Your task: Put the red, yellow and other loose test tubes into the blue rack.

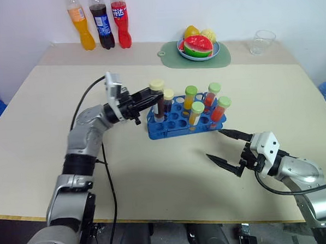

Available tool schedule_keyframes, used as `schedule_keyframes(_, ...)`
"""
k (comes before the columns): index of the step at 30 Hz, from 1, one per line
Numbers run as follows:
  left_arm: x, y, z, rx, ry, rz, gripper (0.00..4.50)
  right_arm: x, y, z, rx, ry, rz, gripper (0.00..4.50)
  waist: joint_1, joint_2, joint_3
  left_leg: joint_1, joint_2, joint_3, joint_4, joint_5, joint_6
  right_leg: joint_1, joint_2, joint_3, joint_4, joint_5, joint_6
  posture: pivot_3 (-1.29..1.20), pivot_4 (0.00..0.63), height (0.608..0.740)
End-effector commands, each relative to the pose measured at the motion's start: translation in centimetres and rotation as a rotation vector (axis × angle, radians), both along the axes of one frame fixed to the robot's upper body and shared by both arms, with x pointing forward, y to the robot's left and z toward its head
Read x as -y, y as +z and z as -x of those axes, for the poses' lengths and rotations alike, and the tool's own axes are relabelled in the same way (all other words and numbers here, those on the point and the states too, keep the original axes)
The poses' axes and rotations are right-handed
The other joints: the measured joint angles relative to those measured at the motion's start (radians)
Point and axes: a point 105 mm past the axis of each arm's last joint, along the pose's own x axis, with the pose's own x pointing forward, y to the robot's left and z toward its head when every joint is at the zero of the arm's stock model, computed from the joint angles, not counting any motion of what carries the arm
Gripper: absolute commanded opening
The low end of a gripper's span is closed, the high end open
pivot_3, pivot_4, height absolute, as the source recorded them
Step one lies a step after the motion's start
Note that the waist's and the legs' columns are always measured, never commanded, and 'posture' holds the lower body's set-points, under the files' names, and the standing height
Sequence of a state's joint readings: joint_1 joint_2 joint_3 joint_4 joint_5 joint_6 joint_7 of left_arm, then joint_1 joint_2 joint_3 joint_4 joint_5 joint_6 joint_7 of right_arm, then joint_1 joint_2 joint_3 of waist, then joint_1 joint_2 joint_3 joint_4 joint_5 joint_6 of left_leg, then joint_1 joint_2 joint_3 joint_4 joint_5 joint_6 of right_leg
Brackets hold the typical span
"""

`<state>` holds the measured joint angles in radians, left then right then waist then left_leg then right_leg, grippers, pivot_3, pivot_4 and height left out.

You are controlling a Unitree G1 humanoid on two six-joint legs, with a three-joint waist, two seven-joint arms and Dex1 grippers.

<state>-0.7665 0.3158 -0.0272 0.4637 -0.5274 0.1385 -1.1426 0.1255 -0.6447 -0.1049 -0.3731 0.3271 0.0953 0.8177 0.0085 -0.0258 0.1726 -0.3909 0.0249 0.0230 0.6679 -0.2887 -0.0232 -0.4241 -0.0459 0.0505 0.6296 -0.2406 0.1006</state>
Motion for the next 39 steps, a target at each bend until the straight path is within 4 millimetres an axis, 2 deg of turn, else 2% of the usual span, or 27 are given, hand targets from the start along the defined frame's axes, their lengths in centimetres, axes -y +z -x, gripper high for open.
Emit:
schedule_keyframes(1,1.1,0.6,-0.3,0.051,-0.034,-0.009,0.74,-0.1,0.8,0.1,0.064,-0.025,0.008,4.50,-0.002,0.000,0.000,0.000,0.000,0.000,0.000,0.000,0.001,0.000,0.000,0.000,0.000,0.000,0.000,0.00,0.150,0.740)
schedule_keyframes(6,2.0,-1.1,-0.3,0.064,-0.071,-0.079,0.74,-0.4,0.6,0.0,0.068,-0.043,0.014,4.50,-0.007,0.000,0.000,0.000,0.000,0.000,0.000,-0.001,0.001,0.000,0.001,0.000,0.000,0.000,0.000,0.00,0.150,0.740)
schedule_keyframes(12,1.2,-2.9,-0.1,0.081,-0.074,-0.154,0.74,-0.6,1.2,-0.1,0.081,-0.050,0.008,4.50,-0.005,0.000,0.000,0.000,0.000,0.000,0.000,-0.001,0.001,0.000,0.001,0.000,0.001,0.000,0.000,0.00,0.150,0.740)
schedule_keyframes(25,3.2,-4.5,1.5,0.102,-0.163,-0.189,0.74,-0.4,0.5,-0.4,0.069,-0.035,0.004,4.50,-0.002,0.000,-0.001,0.001,0.000,0.000,0.000,-0.001,0.001,0.002,0.001,0.000,0.001,0.000,0.000,0.00,0.150,0.740)
schedule_keyframes(31,3.4,-5.1,1.0,0.091,-0.126,-0.203,0.74,-0.4,0.1,-0.5,0.069,-0.031,-0.001,4.50,0.002,0.000,-0.001,0.001,0.000,0.000,0.000,-0.001,0.002,0.001,0.001,0.000,0.001,0.000,0.000,0.00,0.150,0.740)
schedule_keyframes(33,3.2,-5.3,1.1,0.020,-0.153,-0.179,0.74,-0.3,0.0,-0.6,0.070,-0.031,-0.004,4.50,0.002,0.000,-0.001,0.001,0.000,0.000,0.001,-0.001,0.002,0.001,0.001,0.000,0.001,0.000,0.000,0.00,0.150,0.740)
schedule_keyframes(35,3.0,-4.9,1.0,0.003,-0.145,-0.149,1.76,-0.3,-0.1,-0.6,0.071,-0.031,-0.007,4.50,0.002,0.000,-0.001,0.001,0.000,0.000,0.001,-0.001,0.002,0.001,0.001,0.000,0.001,0.000,0.000,0.00,0.150,0.740)
schedule_keyframes(36,3.0,-4.7,0.8,0.014,-0.125,-0.140,2.08,-0.3,-0.1,-0.6,0.071,-0.031,-0.008,4.50,0.001,0.000,-0.001,0.001,0.000,0.000,0.001,-0.001,0.002,0.001,0.001,0.000,0.001,0.000,0.000,0.00,0.150,0.740)
schedule_keyframes(39,2.5,-3.6,-0.4,0.039,0.013,-0.105,3.55,-0.1,-0.1,-0.8,0.073,-0.032,-0.010,4.50,0.002,0.000,-0.001,0.001,0.001,-0.001,0.001,-0.001,0.002,0.001,0.001,0.000,0.001,0.000,0.000,0.00,0.150,0.740)
